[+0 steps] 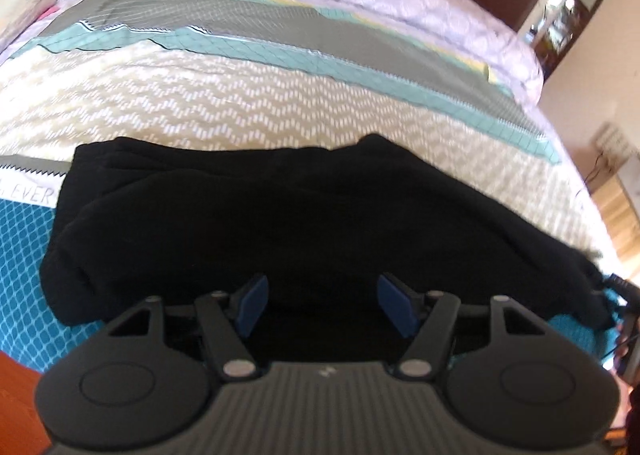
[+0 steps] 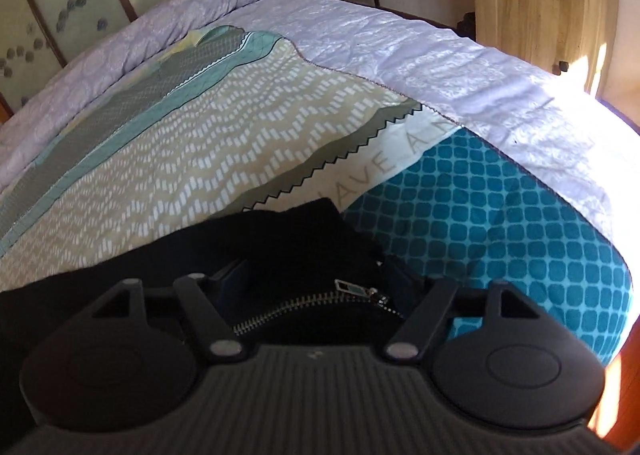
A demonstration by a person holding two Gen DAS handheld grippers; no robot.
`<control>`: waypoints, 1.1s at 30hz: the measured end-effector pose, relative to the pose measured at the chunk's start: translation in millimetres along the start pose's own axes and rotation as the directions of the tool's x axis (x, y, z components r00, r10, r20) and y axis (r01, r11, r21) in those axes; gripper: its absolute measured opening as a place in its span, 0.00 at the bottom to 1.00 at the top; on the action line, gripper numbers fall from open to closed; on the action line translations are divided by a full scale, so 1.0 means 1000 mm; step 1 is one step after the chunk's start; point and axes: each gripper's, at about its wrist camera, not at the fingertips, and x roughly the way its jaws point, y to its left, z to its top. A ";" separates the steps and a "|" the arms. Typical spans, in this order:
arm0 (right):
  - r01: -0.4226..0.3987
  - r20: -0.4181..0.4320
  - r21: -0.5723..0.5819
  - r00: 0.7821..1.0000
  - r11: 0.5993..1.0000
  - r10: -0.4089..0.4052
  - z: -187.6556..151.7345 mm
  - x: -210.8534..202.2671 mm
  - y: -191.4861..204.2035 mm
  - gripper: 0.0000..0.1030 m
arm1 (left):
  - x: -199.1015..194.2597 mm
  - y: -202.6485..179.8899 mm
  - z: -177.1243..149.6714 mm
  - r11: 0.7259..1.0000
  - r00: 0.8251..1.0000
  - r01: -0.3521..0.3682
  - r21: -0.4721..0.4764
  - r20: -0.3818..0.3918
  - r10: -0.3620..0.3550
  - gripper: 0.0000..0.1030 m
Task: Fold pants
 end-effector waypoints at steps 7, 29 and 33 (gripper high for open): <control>0.034 0.023 -0.169 0.999 0.985 -0.030 -0.005 -0.020 0.025 0.34 | 0.027 -0.004 0.001 1.000 0.999 -0.031 0.004 -0.040 0.031 0.60; -0.006 0.198 0.268 0.979 0.963 -0.049 0.009 -0.057 -0.034 0.53 | 0.002 0.032 0.004 0.998 0.999 -0.023 -0.060 0.021 0.024 0.69; -0.231 0.227 0.459 0.964 0.858 0.138 -0.042 -0.086 -0.059 0.54 | -0.018 0.045 0.005 0.994 0.997 -0.004 -0.108 0.081 0.013 0.72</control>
